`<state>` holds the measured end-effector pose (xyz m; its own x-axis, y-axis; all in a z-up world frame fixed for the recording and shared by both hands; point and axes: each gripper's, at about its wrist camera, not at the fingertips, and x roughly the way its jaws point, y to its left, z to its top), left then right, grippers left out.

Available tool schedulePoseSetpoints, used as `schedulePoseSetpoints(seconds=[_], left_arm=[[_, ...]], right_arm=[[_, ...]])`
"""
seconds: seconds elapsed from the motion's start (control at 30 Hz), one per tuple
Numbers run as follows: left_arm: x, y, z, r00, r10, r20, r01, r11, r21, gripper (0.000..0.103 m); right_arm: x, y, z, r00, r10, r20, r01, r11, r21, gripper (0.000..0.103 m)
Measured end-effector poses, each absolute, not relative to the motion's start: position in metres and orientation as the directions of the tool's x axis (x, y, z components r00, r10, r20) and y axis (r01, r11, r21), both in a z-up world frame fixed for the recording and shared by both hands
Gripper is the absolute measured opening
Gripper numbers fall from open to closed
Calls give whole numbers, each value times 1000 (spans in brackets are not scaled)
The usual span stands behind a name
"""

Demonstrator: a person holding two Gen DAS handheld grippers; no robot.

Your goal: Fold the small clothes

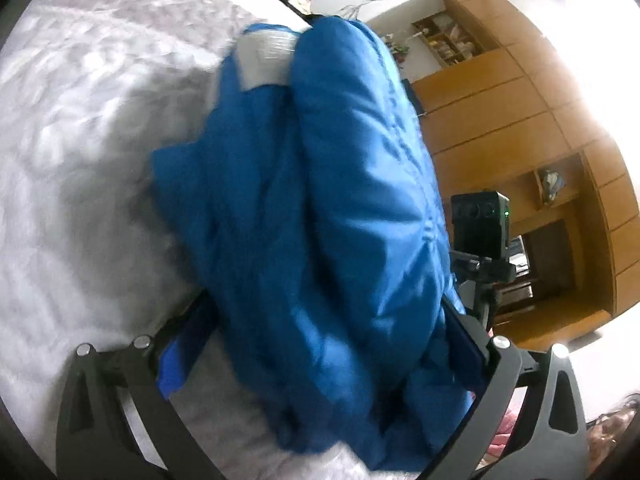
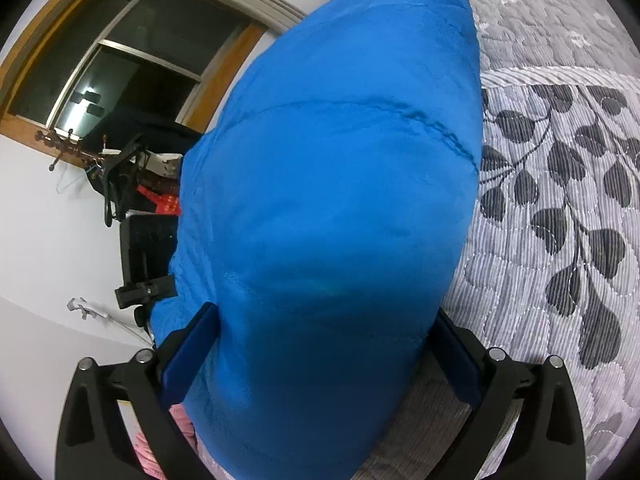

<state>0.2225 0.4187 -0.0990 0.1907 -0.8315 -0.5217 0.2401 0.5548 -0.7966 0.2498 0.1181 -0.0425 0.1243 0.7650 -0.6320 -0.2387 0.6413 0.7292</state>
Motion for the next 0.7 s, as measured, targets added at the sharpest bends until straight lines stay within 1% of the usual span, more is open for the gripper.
schedulePoseSetpoints(seconds=[0.07,0.2,0.3,0.33,0.37,0.4,0.47,0.53,0.63,0.7], left_arm=[[226,404,-100,188,-823,-536,250,568,-784,101],[226,393,-100,213,-825,-524,253,565,-786,100],[221,400,-100,243,-828,-505,263,557,-788,91],[219,400,-99,248,-834,-493,266,547,-793,85],[217,402,-100,253,-840,-481,266,538,-800,80],[216,404,-100,258,-840,-477,266,537,-801,78],[214,406,-99,266,-836,-480,273,543,-794,73],[214,407,-98,270,-833,-483,270,547,-793,72],[215,414,-99,246,-830,-501,238,553,-799,76],[211,421,-93,244,-811,-531,251,582,-773,78]], right_arm=[[250,121,-42,127,760,-638,-245,647,722,100],[251,121,-44,133,766,-629,-243,640,729,100],[247,120,-43,157,770,-619,-253,637,728,99],[246,120,-42,167,770,-616,-258,637,726,98],[243,119,-39,178,770,-613,-271,637,721,92],[243,117,-38,182,770,-612,-276,637,719,88],[241,115,-35,186,770,-610,-282,637,717,84],[242,116,-35,189,767,-613,-283,640,715,83],[242,116,-35,182,768,-614,-287,639,714,84],[243,114,-35,174,772,-612,-289,634,718,85]])
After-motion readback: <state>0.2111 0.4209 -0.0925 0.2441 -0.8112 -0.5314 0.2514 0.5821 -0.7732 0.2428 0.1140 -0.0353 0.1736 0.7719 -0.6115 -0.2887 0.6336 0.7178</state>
